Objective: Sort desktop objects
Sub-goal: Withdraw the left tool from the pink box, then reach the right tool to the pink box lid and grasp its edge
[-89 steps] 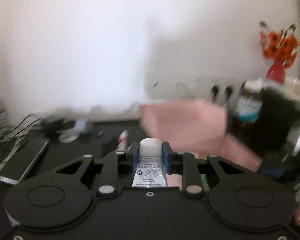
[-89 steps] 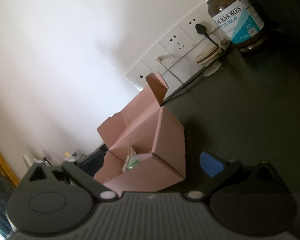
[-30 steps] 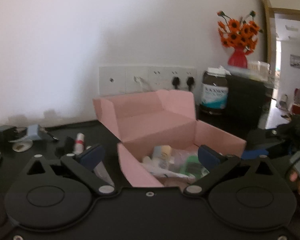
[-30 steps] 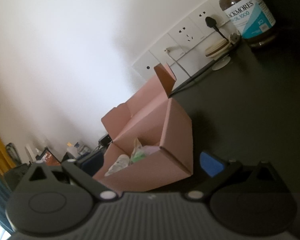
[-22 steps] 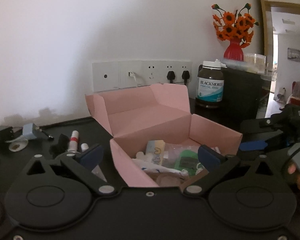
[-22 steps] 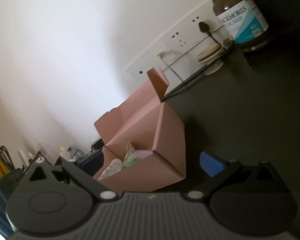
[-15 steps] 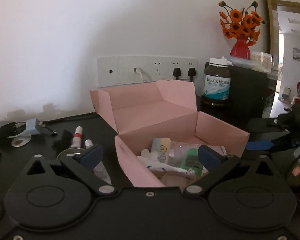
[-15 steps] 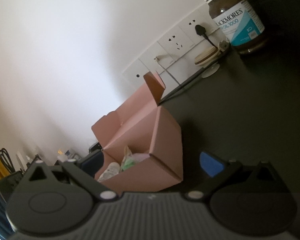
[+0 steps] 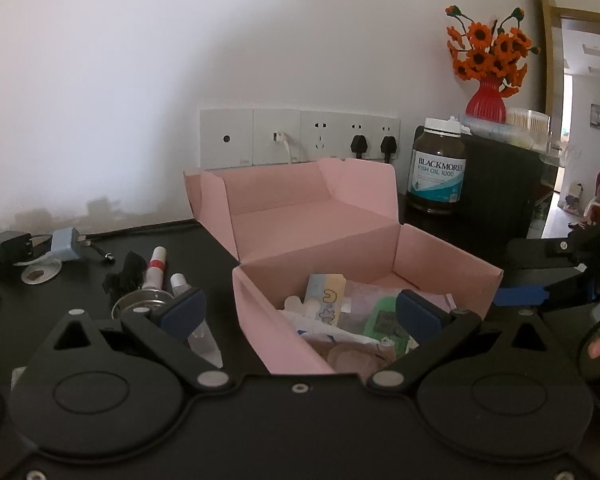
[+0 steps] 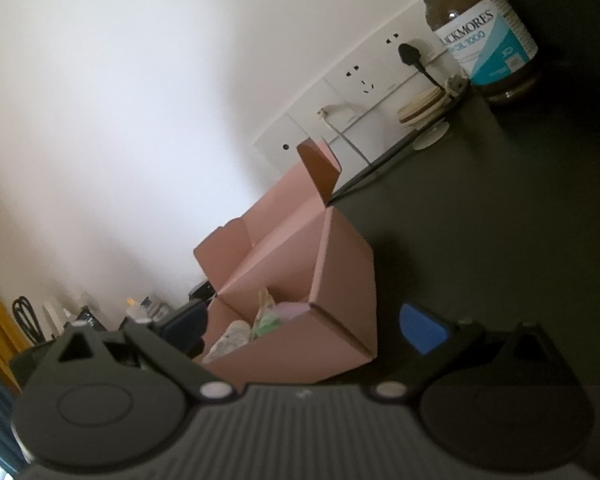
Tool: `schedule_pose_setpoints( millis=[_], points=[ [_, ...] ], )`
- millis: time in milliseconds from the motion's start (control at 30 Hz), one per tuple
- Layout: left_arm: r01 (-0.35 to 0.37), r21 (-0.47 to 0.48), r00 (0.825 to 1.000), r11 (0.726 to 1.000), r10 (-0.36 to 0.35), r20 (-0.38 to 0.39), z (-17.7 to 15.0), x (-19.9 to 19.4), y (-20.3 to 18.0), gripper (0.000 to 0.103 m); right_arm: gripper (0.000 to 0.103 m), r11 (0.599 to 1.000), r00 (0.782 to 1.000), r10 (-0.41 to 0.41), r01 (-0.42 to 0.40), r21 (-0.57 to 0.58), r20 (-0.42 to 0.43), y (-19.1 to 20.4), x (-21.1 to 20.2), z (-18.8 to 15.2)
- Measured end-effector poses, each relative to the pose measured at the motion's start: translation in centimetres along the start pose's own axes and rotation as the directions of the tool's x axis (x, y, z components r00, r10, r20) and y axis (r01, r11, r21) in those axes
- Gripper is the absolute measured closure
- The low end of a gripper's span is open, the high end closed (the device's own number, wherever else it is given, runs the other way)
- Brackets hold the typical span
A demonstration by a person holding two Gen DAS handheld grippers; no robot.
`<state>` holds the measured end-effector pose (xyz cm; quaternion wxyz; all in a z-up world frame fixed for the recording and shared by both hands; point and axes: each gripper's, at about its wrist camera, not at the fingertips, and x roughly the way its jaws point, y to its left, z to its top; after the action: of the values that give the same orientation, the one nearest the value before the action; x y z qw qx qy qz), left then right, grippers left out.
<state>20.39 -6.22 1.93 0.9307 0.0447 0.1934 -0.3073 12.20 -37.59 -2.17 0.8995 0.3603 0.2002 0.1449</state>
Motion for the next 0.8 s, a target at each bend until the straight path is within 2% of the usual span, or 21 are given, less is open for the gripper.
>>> schedule_pose_setpoints(
  millis=[433,500,600,700,800],
  points=[
    [-0.002,0.000,1.000,1.000,0.002,-0.030,-0.1,0.3,0.0,0.000,0.001,1.000,1.000,-0.010,0.010,0.014,0.016,-0.2,-0.3,0.0],
    [-0.001,0.003,0.999,1.000,0.001,-0.033,-0.1,0.3,-0.1,0.000,0.001,0.999,1.000,0.023,-0.023,0.038,0.005,-0.5,-0.7,0.2],
    [-0.005,0.018,0.999,1.000,0.006,-0.042,-0.1,0.5,-0.3,0.000,0.001,0.996,0.998,0.063,-0.062,0.068,-0.023,-0.5,-1.2,1.4],
    [-0.011,0.025,0.999,1.000,0.012,-0.047,-0.2,0.7,-0.5,0.000,0.001,0.999,0.999,0.046,-0.046,0.008,-0.027,0.8,-1.8,3.8],
    [-0.015,0.024,0.999,1.000,0.016,-0.048,-0.2,0.7,-0.4,0.000,0.001,0.997,0.997,0.070,-0.071,-0.020,-0.042,2.0,-1.5,6.4]
  ],
)
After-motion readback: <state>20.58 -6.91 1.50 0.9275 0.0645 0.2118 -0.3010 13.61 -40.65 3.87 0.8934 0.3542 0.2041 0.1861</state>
